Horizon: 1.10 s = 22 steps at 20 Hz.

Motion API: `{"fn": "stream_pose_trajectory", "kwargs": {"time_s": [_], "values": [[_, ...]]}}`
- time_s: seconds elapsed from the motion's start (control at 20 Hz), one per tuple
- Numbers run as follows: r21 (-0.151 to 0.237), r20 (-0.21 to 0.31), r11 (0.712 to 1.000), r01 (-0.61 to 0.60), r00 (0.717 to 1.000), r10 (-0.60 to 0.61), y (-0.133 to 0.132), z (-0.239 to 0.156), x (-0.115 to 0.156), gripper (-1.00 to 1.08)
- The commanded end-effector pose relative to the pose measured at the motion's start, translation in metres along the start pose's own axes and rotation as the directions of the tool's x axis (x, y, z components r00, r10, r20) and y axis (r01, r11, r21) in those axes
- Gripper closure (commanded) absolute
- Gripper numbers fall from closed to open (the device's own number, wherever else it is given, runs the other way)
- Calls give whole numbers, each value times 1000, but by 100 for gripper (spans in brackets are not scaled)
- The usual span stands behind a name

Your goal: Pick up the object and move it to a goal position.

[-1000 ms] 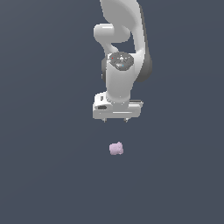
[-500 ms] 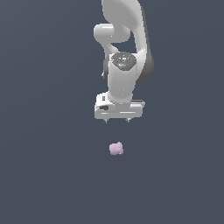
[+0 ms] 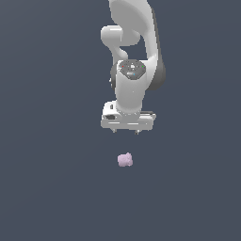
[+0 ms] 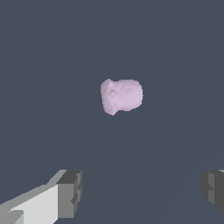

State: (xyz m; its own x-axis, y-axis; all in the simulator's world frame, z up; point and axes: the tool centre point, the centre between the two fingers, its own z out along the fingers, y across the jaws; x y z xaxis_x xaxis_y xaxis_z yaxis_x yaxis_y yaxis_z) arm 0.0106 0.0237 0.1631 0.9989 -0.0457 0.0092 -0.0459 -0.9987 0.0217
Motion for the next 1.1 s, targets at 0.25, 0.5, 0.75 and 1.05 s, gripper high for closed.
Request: {"fn": "stream_pose_trajectory", "kwargs": {"time_s": [0.25,0.5,0.75,1.05], "values": [[7,6,986,-166,986,166,0,8,9,-92],[10,11,952,-307,952,307,1,16,18,-92],[11,16,897,-442,897,441,1,23,26,-92],[10,22,808,-589,808,589,1,32,35,-92]]}}
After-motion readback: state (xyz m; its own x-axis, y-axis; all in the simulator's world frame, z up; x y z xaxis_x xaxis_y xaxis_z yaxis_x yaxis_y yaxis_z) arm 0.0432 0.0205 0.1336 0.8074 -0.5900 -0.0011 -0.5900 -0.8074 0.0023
